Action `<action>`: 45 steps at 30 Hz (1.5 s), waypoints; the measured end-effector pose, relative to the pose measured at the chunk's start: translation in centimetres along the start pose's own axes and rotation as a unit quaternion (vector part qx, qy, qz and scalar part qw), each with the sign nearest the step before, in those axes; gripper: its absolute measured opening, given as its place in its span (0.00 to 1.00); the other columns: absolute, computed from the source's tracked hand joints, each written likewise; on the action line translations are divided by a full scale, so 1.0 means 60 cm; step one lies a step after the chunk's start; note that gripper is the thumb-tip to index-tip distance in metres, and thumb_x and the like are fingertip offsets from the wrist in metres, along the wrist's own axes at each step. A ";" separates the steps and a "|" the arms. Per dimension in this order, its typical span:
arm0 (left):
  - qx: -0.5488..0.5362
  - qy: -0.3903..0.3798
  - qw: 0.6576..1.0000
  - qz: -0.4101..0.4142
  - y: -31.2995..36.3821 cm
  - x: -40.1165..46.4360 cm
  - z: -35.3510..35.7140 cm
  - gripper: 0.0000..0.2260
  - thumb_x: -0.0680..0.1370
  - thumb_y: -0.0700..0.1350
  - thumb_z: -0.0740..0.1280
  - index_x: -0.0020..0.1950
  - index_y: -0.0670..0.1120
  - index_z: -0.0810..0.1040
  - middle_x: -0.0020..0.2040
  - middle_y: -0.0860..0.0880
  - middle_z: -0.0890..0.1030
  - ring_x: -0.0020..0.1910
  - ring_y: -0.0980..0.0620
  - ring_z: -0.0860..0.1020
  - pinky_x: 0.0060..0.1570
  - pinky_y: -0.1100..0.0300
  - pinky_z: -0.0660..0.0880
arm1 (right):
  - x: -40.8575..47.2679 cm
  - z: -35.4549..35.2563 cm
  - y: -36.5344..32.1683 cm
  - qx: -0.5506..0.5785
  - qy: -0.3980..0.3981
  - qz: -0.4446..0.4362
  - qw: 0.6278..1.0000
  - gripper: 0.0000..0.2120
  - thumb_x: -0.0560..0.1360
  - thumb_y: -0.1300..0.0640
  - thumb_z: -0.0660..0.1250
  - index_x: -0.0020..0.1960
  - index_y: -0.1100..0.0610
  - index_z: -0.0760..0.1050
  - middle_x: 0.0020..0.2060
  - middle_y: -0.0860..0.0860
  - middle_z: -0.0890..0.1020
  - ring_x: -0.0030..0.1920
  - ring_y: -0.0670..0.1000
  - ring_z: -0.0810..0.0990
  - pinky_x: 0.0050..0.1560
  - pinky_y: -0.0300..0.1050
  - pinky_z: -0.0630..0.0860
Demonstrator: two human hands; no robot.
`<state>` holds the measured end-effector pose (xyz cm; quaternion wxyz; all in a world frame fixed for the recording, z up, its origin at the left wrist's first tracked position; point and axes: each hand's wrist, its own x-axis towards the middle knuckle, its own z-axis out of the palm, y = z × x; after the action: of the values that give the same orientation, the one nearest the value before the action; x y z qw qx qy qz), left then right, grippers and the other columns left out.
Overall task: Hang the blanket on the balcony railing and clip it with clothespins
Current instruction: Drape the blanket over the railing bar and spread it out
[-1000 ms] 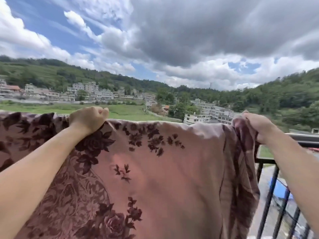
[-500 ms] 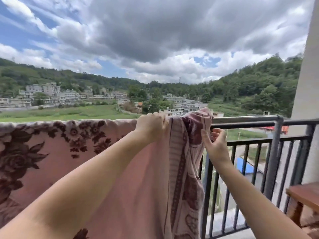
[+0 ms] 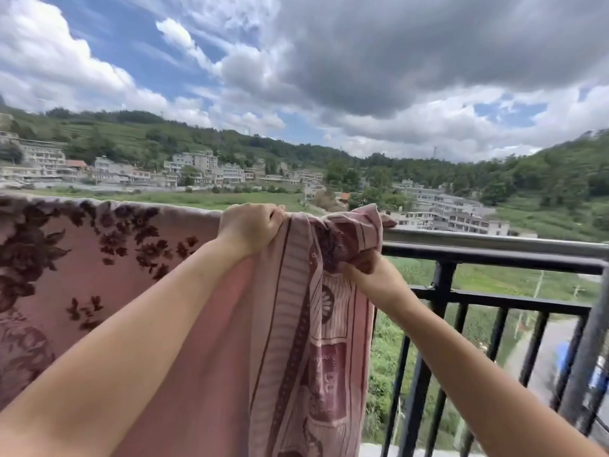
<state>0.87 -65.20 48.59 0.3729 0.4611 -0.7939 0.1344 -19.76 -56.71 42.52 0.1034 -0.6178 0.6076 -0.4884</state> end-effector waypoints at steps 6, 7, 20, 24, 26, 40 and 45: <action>0.010 -0.041 0.998 -0.052 0.020 -0.006 -0.010 0.20 0.81 0.51 0.48 0.60 0.48 0.77 0.60 0.42 0.80 0.58 0.40 0.76 0.58 0.50 0.68 | -0.021 0.016 0.035 0.112 0.050 0.112 0.986 0.26 0.71 0.43 0.67 0.63 0.54 0.64 0.58 0.56 0.75 0.54 0.56 0.79 0.58 0.56 0.76; 0.011 -0.048 0.997 -0.061 0.025 -0.008 -0.010 0.20 0.81 0.50 0.48 0.61 0.48 0.77 0.61 0.42 0.79 0.60 0.40 0.75 0.61 0.49 0.66 | -0.029 0.014 0.032 0.120 0.022 0.105 0.987 0.22 0.74 0.46 0.65 0.63 0.56 0.66 0.56 0.55 0.77 0.55 0.56 0.79 0.58 0.57 0.76; 0.038 -0.021 0.996 -0.080 0.035 -0.003 -0.006 0.26 0.82 0.53 0.45 0.55 0.39 0.79 0.56 0.37 0.80 0.56 0.40 0.77 0.57 0.50 0.68 | 0.149 -0.212 -0.071 0.349 0.150 0.134 0.915 0.11 0.79 0.52 0.56 0.52 0.56 0.75 0.37 0.51 0.77 0.39 0.53 0.78 0.48 0.56 0.81; 0.016 -0.011 0.994 -0.107 0.020 0.001 -0.009 0.21 0.81 0.51 0.49 0.57 0.43 0.78 0.56 0.38 0.80 0.56 0.39 0.77 0.53 0.51 0.69 | 0.111 -0.201 -0.069 0.410 -0.113 0.170 0.889 0.14 0.79 0.52 0.56 0.42 0.58 0.74 0.33 0.54 0.79 0.33 0.49 0.77 0.31 0.40 0.77; -0.062 0.044 0.994 -0.080 0.024 -0.002 -0.012 0.16 0.80 0.49 0.54 0.58 0.41 0.75 0.56 0.39 0.79 0.56 0.40 0.76 0.52 0.51 0.69 | 0.088 -0.186 -0.065 0.409 -0.183 0.152 0.881 0.10 0.78 0.57 0.57 0.47 0.58 0.76 0.40 0.55 0.79 0.36 0.50 0.78 0.36 0.38 0.75; -0.401 0.011 0.913 -0.079 0.128 -0.074 -0.018 0.10 0.78 0.40 0.61 0.38 0.40 0.76 0.31 0.50 0.76 0.33 0.52 0.75 0.36 0.59 0.71 | 0.089 -0.098 -0.112 -0.026 -0.132 -0.163 0.977 0.22 0.76 0.69 0.58 0.66 0.54 0.71 0.58 0.54 0.79 0.59 0.55 0.77 0.62 0.52 0.74; -0.714 -0.020 0.645 -0.271 0.049 -0.021 -0.057 0.12 0.80 0.46 0.58 0.42 0.43 0.77 0.35 0.46 0.79 0.35 0.51 0.78 0.36 0.61 0.79 | 0.136 -0.072 -0.113 -0.142 -0.247 -0.194 0.939 0.17 0.75 0.57 0.65 0.63 0.53 0.73 0.49 0.48 0.79 0.48 0.47 0.78 0.46 0.34 0.75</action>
<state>0.42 -60.90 50.41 0.5900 0.2491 -0.4910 -0.5906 -20.26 -60.01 53.51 0.0645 -0.8331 0.4945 -0.2393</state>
